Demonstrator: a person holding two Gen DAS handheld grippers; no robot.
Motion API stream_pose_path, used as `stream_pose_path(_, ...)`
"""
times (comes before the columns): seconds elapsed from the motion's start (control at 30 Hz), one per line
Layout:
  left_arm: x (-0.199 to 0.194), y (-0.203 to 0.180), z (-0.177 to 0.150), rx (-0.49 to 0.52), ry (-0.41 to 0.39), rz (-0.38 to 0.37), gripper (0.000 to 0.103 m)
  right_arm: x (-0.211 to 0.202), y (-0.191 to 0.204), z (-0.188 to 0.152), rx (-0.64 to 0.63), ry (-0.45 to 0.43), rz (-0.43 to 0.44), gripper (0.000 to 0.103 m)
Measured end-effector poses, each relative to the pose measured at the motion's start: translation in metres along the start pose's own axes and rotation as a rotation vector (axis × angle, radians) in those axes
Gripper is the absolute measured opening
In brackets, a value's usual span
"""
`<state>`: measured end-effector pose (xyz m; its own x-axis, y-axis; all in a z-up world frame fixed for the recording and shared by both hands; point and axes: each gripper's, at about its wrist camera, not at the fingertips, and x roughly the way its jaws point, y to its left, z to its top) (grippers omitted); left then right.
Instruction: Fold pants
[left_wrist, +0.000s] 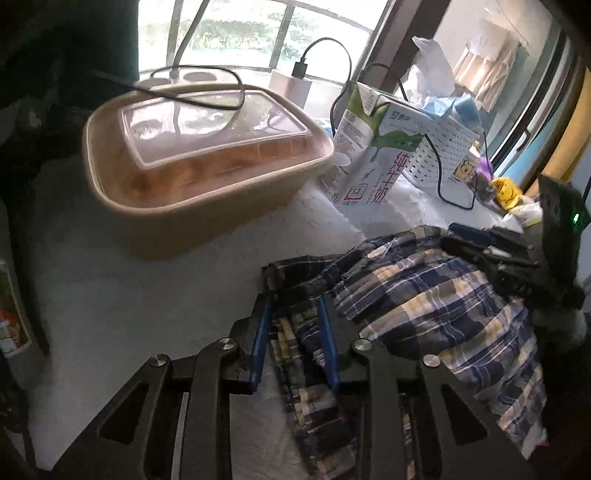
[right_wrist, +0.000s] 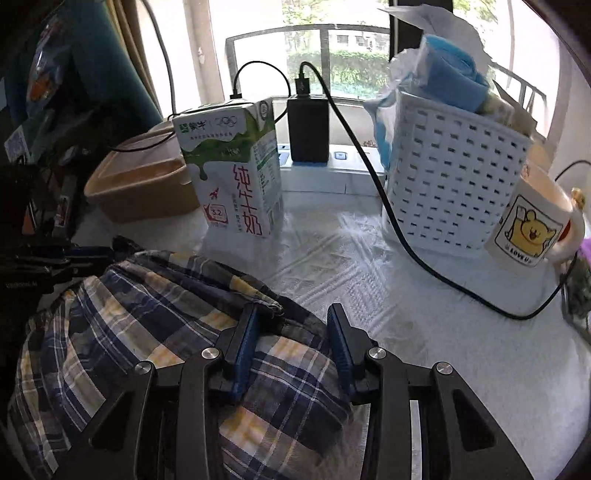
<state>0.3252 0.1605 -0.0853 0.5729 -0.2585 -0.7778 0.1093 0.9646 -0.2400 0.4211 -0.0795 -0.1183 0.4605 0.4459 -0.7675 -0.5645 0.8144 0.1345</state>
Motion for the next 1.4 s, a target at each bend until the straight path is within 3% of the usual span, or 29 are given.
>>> stream_pose_path(0.07,-0.004,-0.01,0.003,0.016,-0.018,0.039,0.026,-0.008,-0.002,0.001,0.014,-0.008,-0.004,0.04)
stream_pose_path(0.17,-0.034,-0.021,0.007,0.043,-0.119,0.07,0.026,-0.035,0.002,0.003,0.011,-0.053,-0.009,0.04)
stream_pose_path(0.23,-0.063,-0.031,0.005,0.046,-0.213,-0.009,0.026,-0.054,0.005,0.001,0.006,-0.083,-0.001,0.04)
stream_pose_path(0.3,-0.08,-0.038,-0.001,0.029,-0.22,-0.14,0.026,-0.069,0.012,-0.003,0.001,-0.1,0.018,0.04)
stream_pose_path(0.37,-0.077,-0.049,-0.008,0.019,-0.178,-0.198,0.026,-0.078,0.022,-0.009,-0.023,-0.095,0.044,0.04)
stream_pose_path(0.5,-0.037,-0.069,-0.027,0.088,-0.029,-0.062,0.026,-0.065,0.047,-0.026,-0.084,-0.038,0.061,0.04)
stream_pose_path(0.57,-0.025,-0.068,-0.037,0.113,-0.007,0.012,0.026,-0.053,0.054,-0.04,-0.107,-0.001,0.056,0.04)
stream_pose_path(0.67,-0.019,-0.07,-0.048,0.118,-0.008,0.036,0.026,-0.04,0.059,-0.058,-0.165,0.012,0.023,0.04)
stream_pose_path(0.97,-0.022,-0.068,-0.044,0.063,0.01,0.035,0.021,-0.064,0.041,-0.087,-0.184,0.053,0.019,0.04)
stream_pose_path(1.1,-0.049,-0.07,-0.052,0.059,-0.019,0.053,0.021,-0.086,0.031,-0.105,-0.158,0.065,-0.024,0.04)
stream_pose_path(1.17,-0.064,-0.078,-0.054,0.062,-0.049,0.028,0.022,-0.101,0.028,-0.105,-0.117,0.047,-0.061,0.04)
stream_pose_path(1.3,-0.073,-0.098,-0.062,0.104,-0.064,-0.027,0.033,-0.132,0.051,-0.093,-0.098,-0.066,0.067,0.04)
stream_pose_path(1.4,-0.052,-0.101,-0.067,0.109,0.002,0.045,0.033,-0.118,0.078,-0.091,-0.159,-0.035,0.123,0.04)
